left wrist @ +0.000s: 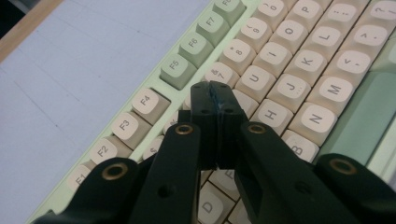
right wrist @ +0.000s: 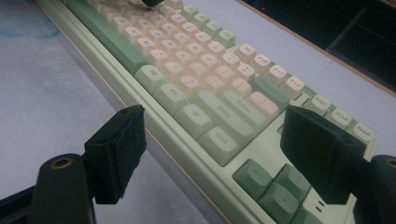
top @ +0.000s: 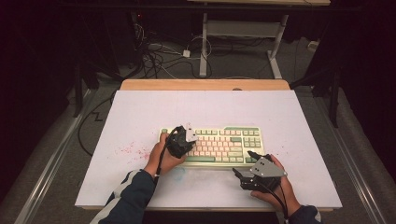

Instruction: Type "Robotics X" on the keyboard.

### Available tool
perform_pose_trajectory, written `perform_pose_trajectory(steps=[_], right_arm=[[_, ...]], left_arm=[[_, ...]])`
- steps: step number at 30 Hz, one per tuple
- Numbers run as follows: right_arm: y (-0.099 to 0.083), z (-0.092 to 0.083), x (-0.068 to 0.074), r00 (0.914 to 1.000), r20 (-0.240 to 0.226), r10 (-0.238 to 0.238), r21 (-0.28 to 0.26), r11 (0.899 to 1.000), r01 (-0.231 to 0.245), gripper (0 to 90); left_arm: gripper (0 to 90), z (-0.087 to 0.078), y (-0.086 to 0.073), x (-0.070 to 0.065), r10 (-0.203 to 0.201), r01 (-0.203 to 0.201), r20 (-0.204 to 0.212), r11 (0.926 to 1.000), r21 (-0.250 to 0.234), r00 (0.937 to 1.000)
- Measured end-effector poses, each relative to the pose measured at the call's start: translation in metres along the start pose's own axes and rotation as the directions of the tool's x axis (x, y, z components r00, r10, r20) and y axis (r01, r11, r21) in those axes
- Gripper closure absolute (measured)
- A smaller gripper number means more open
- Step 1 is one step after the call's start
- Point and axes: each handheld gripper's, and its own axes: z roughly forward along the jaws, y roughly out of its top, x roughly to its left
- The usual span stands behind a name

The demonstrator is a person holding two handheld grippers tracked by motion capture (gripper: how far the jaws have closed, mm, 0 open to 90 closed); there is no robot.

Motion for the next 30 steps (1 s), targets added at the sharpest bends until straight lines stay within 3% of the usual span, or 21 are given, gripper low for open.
perform_pose_trajectory(steps=[7, 11, 18, 25, 30], right_arm=[[0.000, -0.001, 0.000, 1.0000, -0.001, -0.001, -0.001, 1.000, 0.001, 22.8], [0.000, 0.000, 0.000, 1.0000, 0.000, -0.002, 0.001, 1.000, 0.002, 22.9], [0.000, 0.000, -0.001, 0.9999, 0.009, -0.009, 0.010, 1.000, 0.009, 24.0], [0.000, -0.001, -0.003, 0.9997, 0.021, -0.008, 0.019, 1.000, 0.008, 24.0], [0.001, -0.001, -0.004, 0.9996, 0.028, -0.001, 0.015, 1.000, 0.001, 24.0]], left_arm=[[82.4, -0.012, 0.005, 0.000, -0.001, 0.002, 0.017, 0.9990, -0.044, 0.9999], [75.0, -0.021, 0.005, 0.001, 0.013, -0.011, 0.031, 0.9980, -0.062, 0.9994], [54.8, -0.035, 0.003, 0.008, 0.032, -0.025, 0.061, 0.9940, -0.106, 0.9977], [27.8, -0.048, -0.001, 0.008, 0.055, -0.048, 0.038, 0.9828, -0.178, 0.9977], [21.4, -0.060, -0.004, 0.010, 0.055, -0.047, 0.037, 0.9774, -0.206, 0.9978]])
